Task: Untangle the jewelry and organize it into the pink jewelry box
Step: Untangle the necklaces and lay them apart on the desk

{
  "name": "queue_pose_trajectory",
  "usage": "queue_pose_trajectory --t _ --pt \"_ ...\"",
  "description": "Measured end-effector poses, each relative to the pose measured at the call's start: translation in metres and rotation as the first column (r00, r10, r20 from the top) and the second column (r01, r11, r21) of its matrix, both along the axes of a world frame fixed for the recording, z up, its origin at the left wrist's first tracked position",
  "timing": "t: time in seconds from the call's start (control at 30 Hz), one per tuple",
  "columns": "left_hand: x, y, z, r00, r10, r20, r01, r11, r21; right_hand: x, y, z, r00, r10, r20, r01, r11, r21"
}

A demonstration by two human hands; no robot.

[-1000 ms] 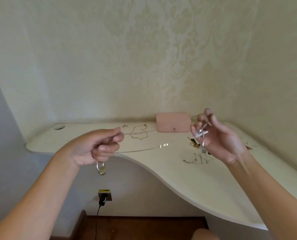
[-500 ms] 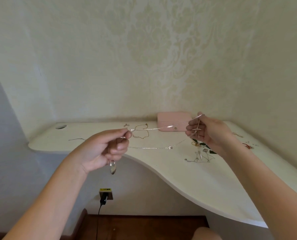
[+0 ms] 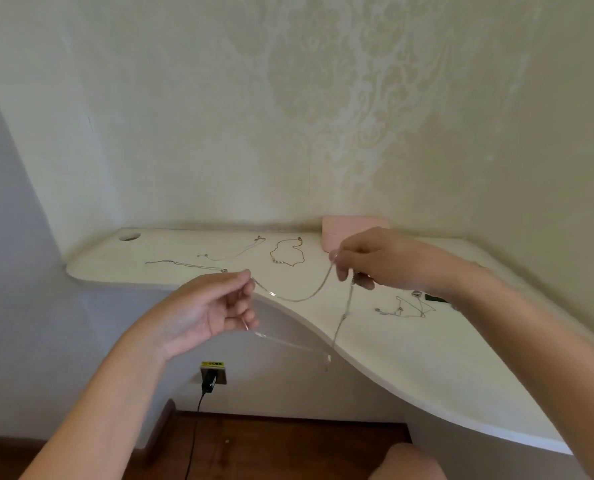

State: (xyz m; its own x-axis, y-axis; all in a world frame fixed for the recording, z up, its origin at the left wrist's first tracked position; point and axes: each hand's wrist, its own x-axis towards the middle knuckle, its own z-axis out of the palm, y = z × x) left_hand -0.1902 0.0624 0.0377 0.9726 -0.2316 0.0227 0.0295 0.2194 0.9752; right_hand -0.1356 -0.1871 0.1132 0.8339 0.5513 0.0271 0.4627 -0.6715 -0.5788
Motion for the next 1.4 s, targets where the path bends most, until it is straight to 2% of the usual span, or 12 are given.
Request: queue_pose_trajectory --t 0.13,0.2,0.3,0.37,0.43,0.53,0.67,0.77,0.83,1.07,1.23,1.4 --pt "-0.009 0.000 -0.011 0.990 -0.117 -0.076 0.126 0.984 0.122 -0.013 0.016 0.011 0.983 0.180 -0.013 -0.177 0.943 -0.280" --pt "-0.014 0.002 -0.018 0.979 -0.159 -0.124 0.178 0.970 0.165 -0.015 0.020 0.014 0.976 0.217 0.015 -0.194 0.900 -0.391" --pt "-0.017 0.005 -0.026 0.971 -0.185 -0.152 0.215 0.954 0.211 -0.015 0.026 0.016 0.943 0.244 0.228 -0.100 0.858 -0.504" --pt "-0.020 0.003 -0.027 0.968 -0.207 -0.144 0.237 0.941 0.243 -0.014 0.027 0.017 0.919 0.244 0.310 -0.077 0.881 -0.467" --pt "-0.024 -0.006 -0.023 0.975 -0.190 -0.118 0.217 0.930 0.296 -0.015 0.027 0.019 0.917 0.263 0.301 -0.121 0.900 -0.418" --pt "-0.027 -0.027 -0.013 0.998 -0.067 -0.014 0.067 0.920 0.387 -0.024 0.028 0.022 0.918 0.307 0.250 -0.221 0.922 -0.319" --pt "-0.030 -0.055 0.000 0.979 0.097 0.177 -0.153 0.931 0.333 -0.035 0.032 0.023 0.909 0.377 0.177 -0.349 0.921 -0.171" --pt "-0.032 -0.064 0.005 0.946 0.177 0.273 -0.264 0.907 0.327 -0.034 0.029 0.022 0.929 0.340 0.149 -0.333 0.940 -0.072" --pt "-0.034 -0.065 0.006 0.930 0.204 0.305 -0.305 0.891 0.336 -0.031 0.024 0.020 0.941 0.274 0.198 -0.260 0.961 -0.091" --pt "-0.043 -0.061 0.009 0.905 0.143 0.401 -0.300 0.882 0.363 -0.032 0.010 0.018 0.957 0.221 0.188 -0.204 0.973 -0.106" --pt "-0.045 -0.056 0.013 0.903 0.052 0.427 -0.228 0.900 0.372 -0.035 0.002 0.023 0.955 0.170 0.244 -0.178 0.984 0.012" --pt "-0.046 -0.061 0.021 0.932 0.088 0.353 -0.207 0.925 0.317 -0.035 -0.004 0.028 0.958 0.221 0.185 -0.237 0.969 0.068"
